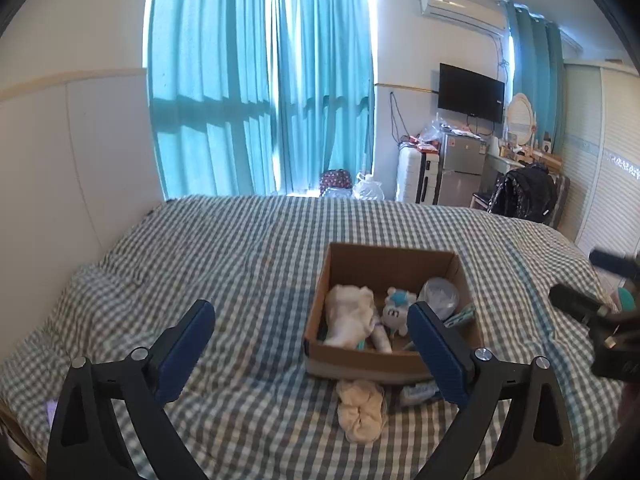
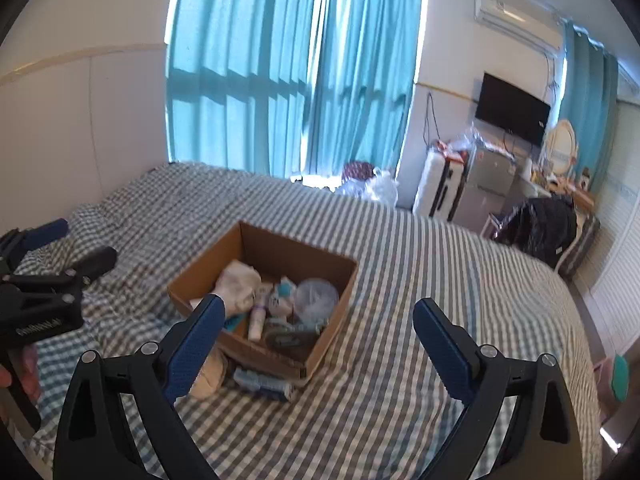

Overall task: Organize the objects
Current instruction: 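Grasp the lace cloth with left tool while right tool grasps the soap bar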

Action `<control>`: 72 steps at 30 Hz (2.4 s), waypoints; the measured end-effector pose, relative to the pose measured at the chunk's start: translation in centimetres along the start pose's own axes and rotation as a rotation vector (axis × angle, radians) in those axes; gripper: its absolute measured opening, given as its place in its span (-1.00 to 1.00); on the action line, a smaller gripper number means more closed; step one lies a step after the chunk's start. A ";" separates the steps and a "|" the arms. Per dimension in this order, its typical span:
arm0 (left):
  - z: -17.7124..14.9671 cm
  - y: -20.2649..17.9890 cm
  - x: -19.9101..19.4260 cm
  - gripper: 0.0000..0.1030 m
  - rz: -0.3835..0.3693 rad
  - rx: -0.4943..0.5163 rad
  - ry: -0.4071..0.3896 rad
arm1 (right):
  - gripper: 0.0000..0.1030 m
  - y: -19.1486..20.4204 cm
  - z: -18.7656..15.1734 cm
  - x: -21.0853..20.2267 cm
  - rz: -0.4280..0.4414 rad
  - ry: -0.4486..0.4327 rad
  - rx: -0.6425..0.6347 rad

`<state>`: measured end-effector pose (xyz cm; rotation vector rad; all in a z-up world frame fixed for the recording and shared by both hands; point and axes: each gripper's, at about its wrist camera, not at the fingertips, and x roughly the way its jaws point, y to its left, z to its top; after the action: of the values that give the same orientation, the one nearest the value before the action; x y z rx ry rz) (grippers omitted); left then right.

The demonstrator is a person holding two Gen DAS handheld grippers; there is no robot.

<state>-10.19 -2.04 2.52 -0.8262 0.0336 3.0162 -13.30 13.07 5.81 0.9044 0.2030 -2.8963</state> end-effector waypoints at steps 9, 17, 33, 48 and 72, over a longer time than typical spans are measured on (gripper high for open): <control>-8.0 -1.2 6.7 0.94 0.019 0.020 0.150 | 0.86 0.2 -6.9 8.5 0.013 0.153 0.085; -13.2 -3.9 13.3 0.94 -0.053 0.072 0.285 | 0.86 -1.0 -10.0 12.1 0.004 0.217 0.127; -12.9 -0.5 11.3 -0.65 -0.161 0.036 0.329 | 0.86 3.2 -11.3 14.2 0.007 0.295 0.111; -13.2 2.9 12.5 -0.65 -0.085 0.020 0.333 | 0.45 5.5 -12.1 17.9 0.002 0.338 0.173; -10.7 0.4 -0.1 -0.65 -0.126 -0.003 0.195 | 0.44 4.8 -9.1 0.7 0.131 0.083 0.115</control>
<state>-4.71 -2.66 -6.61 -1.0759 -0.0202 2.8098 -8.20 9.73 -2.46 1.0168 -0.0159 -2.7764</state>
